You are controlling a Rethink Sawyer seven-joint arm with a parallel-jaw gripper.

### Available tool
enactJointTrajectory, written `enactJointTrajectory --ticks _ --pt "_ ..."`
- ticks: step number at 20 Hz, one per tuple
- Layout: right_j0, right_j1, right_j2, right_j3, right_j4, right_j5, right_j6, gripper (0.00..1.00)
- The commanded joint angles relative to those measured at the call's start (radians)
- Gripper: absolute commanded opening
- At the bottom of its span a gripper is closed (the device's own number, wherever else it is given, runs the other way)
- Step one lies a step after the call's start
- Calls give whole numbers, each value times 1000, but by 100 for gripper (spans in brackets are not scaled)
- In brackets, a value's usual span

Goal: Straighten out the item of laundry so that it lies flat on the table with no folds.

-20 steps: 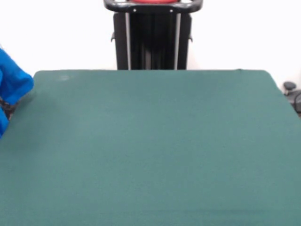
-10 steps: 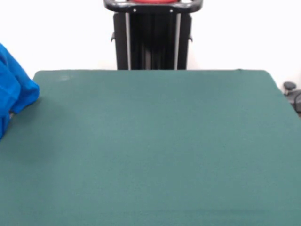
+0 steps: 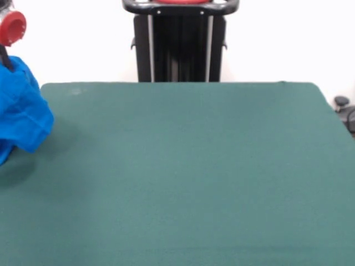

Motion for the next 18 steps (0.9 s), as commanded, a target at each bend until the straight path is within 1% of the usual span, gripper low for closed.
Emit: enactJointTrajectory --ticks 1,11,15,18 --pt "94 50 99 114 67 -86 23 0" --pt "225 85 4 157 143 -225 299 0" --pt "279 103 -35 190 212 -274 388 0" --pt "330 113 -74 190 251 -295 438 0"
